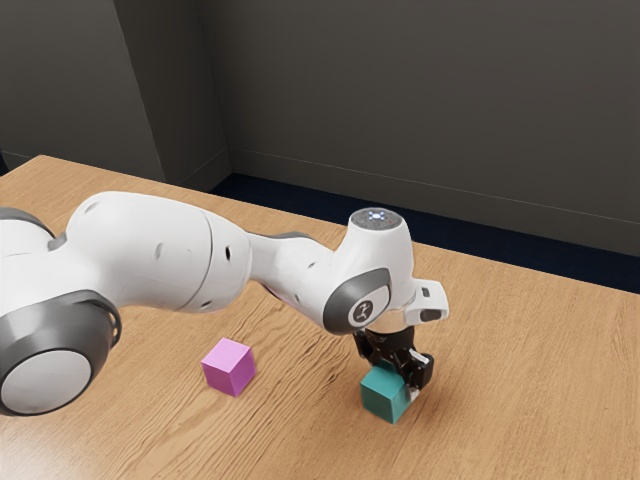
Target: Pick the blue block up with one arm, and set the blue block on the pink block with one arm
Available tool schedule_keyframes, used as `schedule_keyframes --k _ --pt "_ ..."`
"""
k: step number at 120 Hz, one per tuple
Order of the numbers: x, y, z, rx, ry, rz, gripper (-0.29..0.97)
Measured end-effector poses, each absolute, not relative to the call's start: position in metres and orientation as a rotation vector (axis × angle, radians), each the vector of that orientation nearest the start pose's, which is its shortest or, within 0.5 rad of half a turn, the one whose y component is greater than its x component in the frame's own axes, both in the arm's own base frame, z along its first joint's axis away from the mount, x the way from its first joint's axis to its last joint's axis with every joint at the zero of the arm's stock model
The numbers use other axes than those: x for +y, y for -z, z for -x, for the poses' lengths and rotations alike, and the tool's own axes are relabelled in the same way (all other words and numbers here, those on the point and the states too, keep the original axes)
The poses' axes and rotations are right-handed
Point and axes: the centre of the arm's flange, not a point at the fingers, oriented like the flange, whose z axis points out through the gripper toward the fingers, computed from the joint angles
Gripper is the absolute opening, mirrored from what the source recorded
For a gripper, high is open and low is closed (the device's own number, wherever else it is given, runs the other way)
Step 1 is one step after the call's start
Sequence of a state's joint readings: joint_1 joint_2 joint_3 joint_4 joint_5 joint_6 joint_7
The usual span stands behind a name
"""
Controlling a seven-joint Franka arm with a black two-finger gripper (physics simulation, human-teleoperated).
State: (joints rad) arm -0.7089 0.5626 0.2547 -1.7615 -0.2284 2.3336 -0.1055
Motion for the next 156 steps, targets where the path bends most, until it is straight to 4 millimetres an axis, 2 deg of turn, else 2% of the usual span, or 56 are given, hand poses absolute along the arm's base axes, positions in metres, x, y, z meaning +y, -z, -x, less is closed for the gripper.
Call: schedule_keyframes --k 12,21,29,34,38,46,54,73,83,97,125,147,156 --pt "-0.309 -0.261 -0.590 0.370 0.041 3.163 0.41" --pt "-0.309 -0.274 -0.590 0.371 0.063 3.173 0.40" --pt "-0.307 -0.296 -0.592 0.372 0.091 3.181 0.39" --pt "-0.300 -0.317 -0.594 0.366 0.113 3.185 0.39" --pt "-0.287 -0.337 -0.597 0.346 0.134 3.186 0.38" --pt "-0.239 -0.377 -0.596 0.266 0.153 3.193 0.39" --pt "-0.201 -0.393 -0.585 0.203 0.126 3.196 0.39" --pt "-0.134 -0.383 -0.558 0.083 0.001 3.177 0.39" --pt "-0.110 -0.374 -0.537 0.058 -0.062 3.163 0.39" --pt "-0.083 -0.370 -0.522 0.024 -0.097 3.147 0.39" --pt "-0.044 -0.365 -0.504 -0.025 -0.138 3.122 0.39" --pt "-0.035 -0.362 -0.517 0.001 -0.121 3.085 0.39" --pt "-0.035 -0.355 -0.521 0.018 -0.123 3.075 0.39"
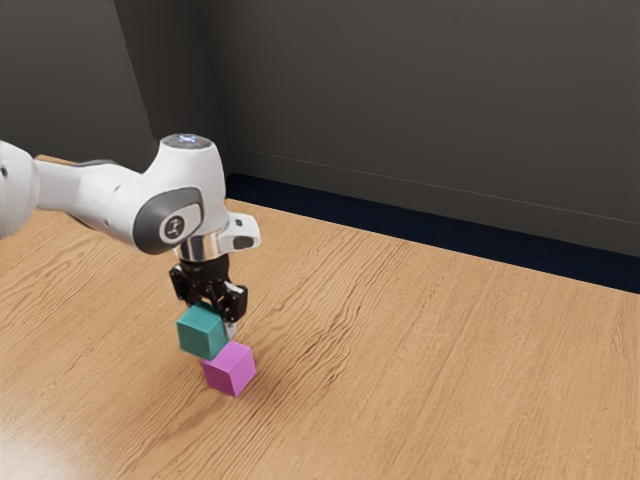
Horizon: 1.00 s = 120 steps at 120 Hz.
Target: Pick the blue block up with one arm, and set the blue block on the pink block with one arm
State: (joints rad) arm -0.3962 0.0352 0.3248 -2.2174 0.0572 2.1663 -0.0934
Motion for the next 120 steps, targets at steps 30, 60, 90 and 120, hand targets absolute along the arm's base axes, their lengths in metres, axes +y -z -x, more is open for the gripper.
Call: schedule_keyframes --k 30,60,90,120 --pt "-0.081 -0.345 -0.525 0.179 -0.093 3.062 0.39" --pt "-0.066 -0.343 -0.530 0.161 -0.085 3.063 0.40" --pt "-0.063 -0.335 -0.533 0.164 -0.085 3.060 0.39" --pt "-0.059 -0.331 -0.533 0.153 -0.090 3.071 0.47"
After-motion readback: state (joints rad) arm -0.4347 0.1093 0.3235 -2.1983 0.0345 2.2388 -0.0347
